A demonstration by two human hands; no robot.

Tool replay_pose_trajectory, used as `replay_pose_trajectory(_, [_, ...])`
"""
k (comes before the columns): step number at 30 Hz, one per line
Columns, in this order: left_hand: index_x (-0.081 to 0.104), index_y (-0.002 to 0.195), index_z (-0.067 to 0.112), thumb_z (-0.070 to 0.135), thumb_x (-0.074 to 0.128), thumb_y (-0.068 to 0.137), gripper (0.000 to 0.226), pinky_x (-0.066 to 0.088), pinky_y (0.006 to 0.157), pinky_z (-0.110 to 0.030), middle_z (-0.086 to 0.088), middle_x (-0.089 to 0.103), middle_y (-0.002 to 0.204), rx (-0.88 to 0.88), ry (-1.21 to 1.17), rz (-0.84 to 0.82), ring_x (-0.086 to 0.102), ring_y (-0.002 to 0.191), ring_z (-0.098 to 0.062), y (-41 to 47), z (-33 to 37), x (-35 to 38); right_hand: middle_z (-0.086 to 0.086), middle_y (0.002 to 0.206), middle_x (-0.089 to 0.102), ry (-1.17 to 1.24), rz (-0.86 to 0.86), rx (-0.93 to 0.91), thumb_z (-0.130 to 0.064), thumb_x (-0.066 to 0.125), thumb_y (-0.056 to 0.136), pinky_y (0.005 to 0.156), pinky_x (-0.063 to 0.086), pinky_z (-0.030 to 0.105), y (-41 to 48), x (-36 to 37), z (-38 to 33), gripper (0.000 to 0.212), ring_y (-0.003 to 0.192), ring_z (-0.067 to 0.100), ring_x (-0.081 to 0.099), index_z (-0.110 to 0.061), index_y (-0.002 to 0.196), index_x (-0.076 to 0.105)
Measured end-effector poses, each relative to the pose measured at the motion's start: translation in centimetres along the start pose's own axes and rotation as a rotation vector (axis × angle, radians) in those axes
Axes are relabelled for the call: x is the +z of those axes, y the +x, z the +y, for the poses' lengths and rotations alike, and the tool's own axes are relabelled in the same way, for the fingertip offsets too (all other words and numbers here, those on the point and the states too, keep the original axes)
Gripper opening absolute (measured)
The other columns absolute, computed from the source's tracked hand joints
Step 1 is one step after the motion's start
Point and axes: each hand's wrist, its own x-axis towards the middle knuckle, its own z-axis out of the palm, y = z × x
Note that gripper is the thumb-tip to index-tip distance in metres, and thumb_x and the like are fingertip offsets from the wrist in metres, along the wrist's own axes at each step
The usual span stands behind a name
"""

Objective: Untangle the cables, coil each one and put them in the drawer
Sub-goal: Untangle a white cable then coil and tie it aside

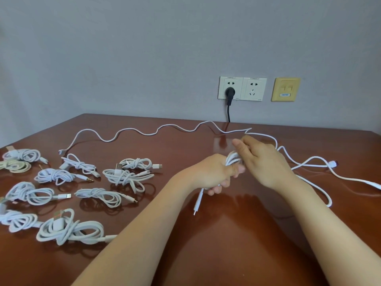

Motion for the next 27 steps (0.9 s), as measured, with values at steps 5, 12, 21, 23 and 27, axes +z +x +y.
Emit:
replay_pose_trajectory(5, [0.046, 0.075, 0.014, 0.043, 0.046, 0.095, 0.035, 0.029, 0.034, -0.014, 0.003, 0.036, 0.05, -0.019, -0.049, 0.092, 0.033, 0.03, -0.007, 0.2, -0.5, -0.6, -0.003, 0.059, 0.05, 0.05, -0.066, 0.023, -0.034, 0.041, 0.096, 0.065, 0.035, 0.034, 0.3, -0.8, 0.6, 0.041, 0.07, 0.023, 0.048, -0.016, 0.06, 0.05])
replay_pose_trajectory(12, [0.045, 0.075, 0.015, 0.045, 0.048, 0.094, 0.035, 0.029, 0.036, -0.014, 0.005, 0.036, 0.048, -0.007, -0.063, 0.068, 0.033, 0.033, -0.008, 0.1, -0.3, -0.7, -0.008, 0.054, 0.043, 0.396, 0.055, -0.035, -0.014, 0.047, 0.095, 0.057, 0.027, 0.027, 0.4, -0.2, 0.5, 0.037, 0.056, 0.009, 0.035, -0.02, 0.059, 0.049])
replay_pose_trajectory(21, [0.046, 0.075, 0.015, 0.052, 0.037, 0.095, 0.043, 0.027, 0.036, -0.014, 0.005, 0.034, 0.047, 0.014, -0.116, 0.112, 0.03, 0.033, -0.008, 0.1, -0.4, 0.1, -0.01, 0.031, 0.039, 0.746, 0.023, 0.164, -0.019, 0.042, 0.098, 0.035, 0.027, 0.01, 0.5, 1.0, -0.3, 0.033, 0.031, 0.001, 0.033, -0.012, 0.066, 0.045])
replay_pose_trajectory(23, [0.046, 0.074, 0.015, 0.051, 0.035, 0.096, 0.044, 0.026, 0.036, -0.013, 0.005, 0.033, 0.045, 0.027, -0.145, 0.145, 0.03, 0.033, -0.008, 0.2, -0.4, 0.1, -0.009, 0.031, 0.035, 0.824, 0.009, 0.249, -0.022, 0.043, 0.097, 0.032, 0.021, 0.01, 0.7, 1.3, -0.6, 0.029, 0.028, 0.001, 0.027, -0.013, 0.07, 0.044])
replay_pose_trajectory(27, [0.048, 0.072, 0.015, 0.05, 0.035, 0.096, 0.045, 0.026, 0.035, -0.013, 0.01, 0.035, 0.037, 0.072, -0.247, 0.222, 0.031, 0.03, -0.007, 0.6, -0.2, 0.6, -0.009, 0.04, 0.025, 0.926, -0.058, 0.347, -0.038, 0.042, 0.097, 0.034, 0.016, 0.012, 0.7, 1.4, -0.5, 0.039, 0.032, 0.004, 0.016, -0.01, 0.069, 0.04])
